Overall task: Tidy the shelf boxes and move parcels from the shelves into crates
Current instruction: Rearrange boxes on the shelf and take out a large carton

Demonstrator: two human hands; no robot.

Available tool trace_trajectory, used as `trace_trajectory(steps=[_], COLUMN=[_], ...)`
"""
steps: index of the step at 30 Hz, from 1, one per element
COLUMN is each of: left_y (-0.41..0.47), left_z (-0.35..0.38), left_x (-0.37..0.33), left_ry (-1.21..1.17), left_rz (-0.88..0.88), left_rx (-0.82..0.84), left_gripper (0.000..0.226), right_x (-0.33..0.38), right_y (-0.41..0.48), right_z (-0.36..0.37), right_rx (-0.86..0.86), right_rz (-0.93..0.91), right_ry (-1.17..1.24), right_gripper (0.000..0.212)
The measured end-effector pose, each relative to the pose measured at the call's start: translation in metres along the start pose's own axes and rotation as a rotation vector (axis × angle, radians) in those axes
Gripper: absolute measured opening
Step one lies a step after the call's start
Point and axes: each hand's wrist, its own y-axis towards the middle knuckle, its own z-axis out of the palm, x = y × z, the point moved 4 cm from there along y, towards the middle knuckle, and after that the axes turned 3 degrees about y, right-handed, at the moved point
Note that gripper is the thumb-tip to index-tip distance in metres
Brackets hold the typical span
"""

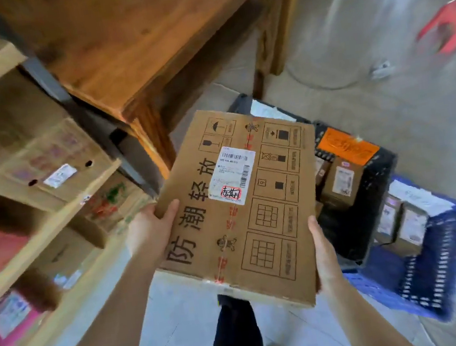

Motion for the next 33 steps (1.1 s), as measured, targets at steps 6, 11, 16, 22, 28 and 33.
trace_trajectory(steps=[6,11,16,22,28,33], left_y=[0.160,0.282,0.355,0.385,0.390,0.388], left_z=[0.107,0.179,0.252,0.308,0.331,0.339], left_x=[-0.085,-0.111,-0.119,-0.115,-0.096,-0.099], left_ry=[0.139,0.322,0.375,0.347,0.216,0.286], left_rz=[0.094,0.066,0.062,0.086,0.088,0.173], left_rx=[0.068,0.077,0.126,0.125,0.186,0.208], left_gripper=[0.053,0.054,0.050,0.051,0.048,0.042], right_x=[0.042,0.059,0.054,0.037,0.031,0.034], right_y=[0.170,0.293,0.380,0.426,0.447,0.461], right_z=[0.008,0.041,0.048,0.041,0.047,0.049], right_rx=[-0.184,-0.268,-0.416,-0.595,-0.667,-0.658], right_rz=[0.051,0.060,0.044,0.009,0.005,-0.015], right_ry=[0.002,-0.065,-0.217,-0.305,-0.424,-0.508], right_gripper=[0.034,0.038,0.050,0.041,0.039,0.036])
